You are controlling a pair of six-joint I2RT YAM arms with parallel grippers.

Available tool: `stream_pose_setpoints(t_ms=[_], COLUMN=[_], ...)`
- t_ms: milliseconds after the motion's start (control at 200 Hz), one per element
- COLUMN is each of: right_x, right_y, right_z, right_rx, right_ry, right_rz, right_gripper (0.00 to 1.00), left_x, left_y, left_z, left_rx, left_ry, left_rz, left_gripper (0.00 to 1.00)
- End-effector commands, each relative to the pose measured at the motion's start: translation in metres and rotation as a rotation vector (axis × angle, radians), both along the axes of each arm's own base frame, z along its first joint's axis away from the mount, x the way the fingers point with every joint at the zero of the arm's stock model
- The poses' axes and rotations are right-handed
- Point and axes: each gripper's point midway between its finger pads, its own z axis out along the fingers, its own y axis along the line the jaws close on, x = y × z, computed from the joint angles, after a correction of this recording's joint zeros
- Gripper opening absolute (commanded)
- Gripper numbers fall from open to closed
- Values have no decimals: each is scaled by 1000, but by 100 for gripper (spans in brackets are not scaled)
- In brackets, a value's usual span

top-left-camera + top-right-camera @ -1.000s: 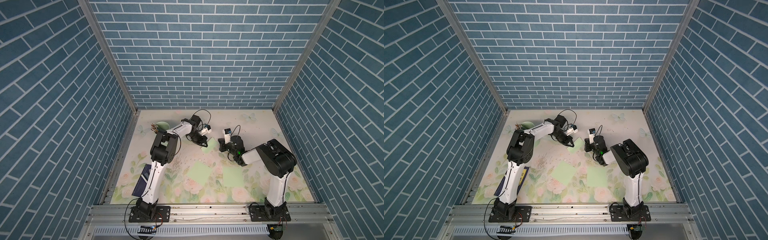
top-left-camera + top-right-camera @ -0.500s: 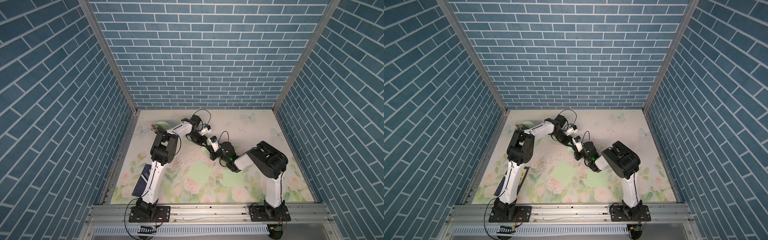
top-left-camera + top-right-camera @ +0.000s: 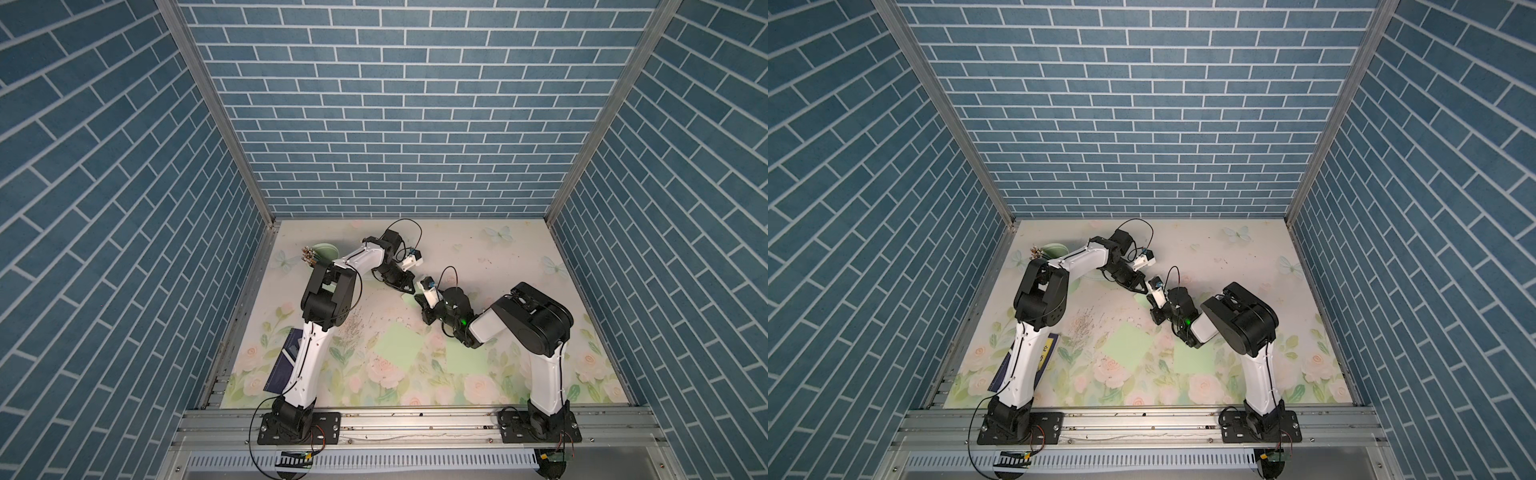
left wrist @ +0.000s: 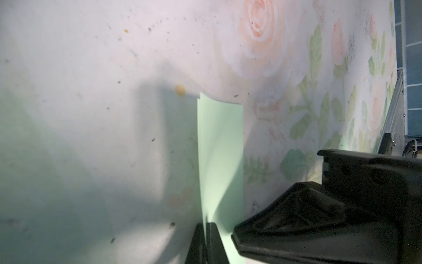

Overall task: Fold the square paper along the opposite sides
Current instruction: Smooth out the paper at the center of the board.

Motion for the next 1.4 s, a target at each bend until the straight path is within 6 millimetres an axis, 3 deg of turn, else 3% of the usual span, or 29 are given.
stream_pose_setpoints(t_ms=[0,315,1395], right_x=[-3,-18,-47], right_y=[2,1,21], right_z=[-9,-33,-36], right_rx=[-45,-137,-160], right_ry=[-27,-12,-11], right_rz=[13,38,119], right_gripper=[1,1,0], left_x=[-12,-13,-18], left_y=[66,67,72], left_z=[-92,-95,-105], left_rx=[342,346,366], left_ry=[64,69,88], left_rz=[30,29,32], left_gripper=[0,0,0])
